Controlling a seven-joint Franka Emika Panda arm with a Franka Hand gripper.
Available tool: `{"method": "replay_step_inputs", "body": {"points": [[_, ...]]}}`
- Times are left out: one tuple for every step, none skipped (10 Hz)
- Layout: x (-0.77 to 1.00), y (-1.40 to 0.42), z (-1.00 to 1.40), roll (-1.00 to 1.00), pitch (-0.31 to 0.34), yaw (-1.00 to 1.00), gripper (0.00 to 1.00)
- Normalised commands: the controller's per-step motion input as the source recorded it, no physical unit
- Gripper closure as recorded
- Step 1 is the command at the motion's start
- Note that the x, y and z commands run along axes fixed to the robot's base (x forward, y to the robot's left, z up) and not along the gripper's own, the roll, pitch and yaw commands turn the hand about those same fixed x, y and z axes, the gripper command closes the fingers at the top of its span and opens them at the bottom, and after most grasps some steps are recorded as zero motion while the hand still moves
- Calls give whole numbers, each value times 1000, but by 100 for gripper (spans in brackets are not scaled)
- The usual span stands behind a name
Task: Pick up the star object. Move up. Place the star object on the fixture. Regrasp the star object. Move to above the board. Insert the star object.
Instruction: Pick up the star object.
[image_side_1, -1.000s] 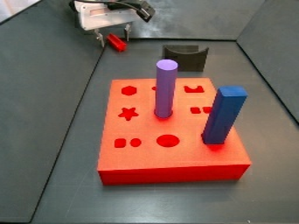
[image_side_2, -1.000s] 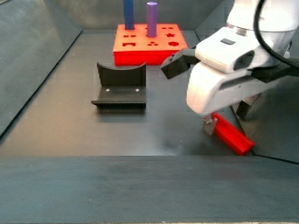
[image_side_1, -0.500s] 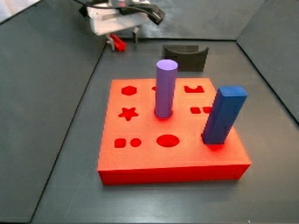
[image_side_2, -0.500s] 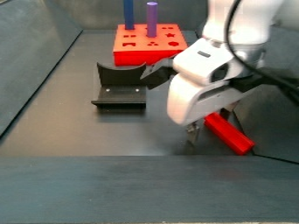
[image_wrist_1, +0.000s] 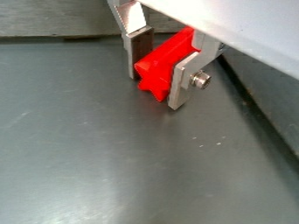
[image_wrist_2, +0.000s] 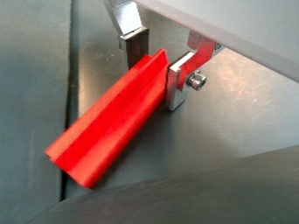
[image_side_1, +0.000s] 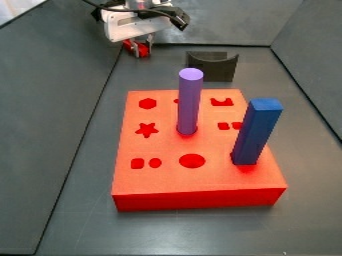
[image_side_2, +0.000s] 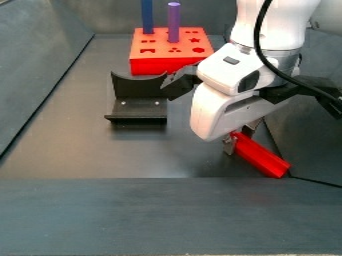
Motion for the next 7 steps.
{"method": "replay_step_inputs", "body": {"points": [[0, 0, 0, 0, 0, 0, 100], [0, 0, 0, 0, 0, 0, 100], [0, 0, 0, 0, 0, 0, 100], [0, 0, 0, 0, 0, 0, 100], [0, 0, 0, 0, 0, 0, 100], [0, 0, 0, 0, 0, 0, 100], [0, 0, 0, 0, 0, 0, 100]]}}
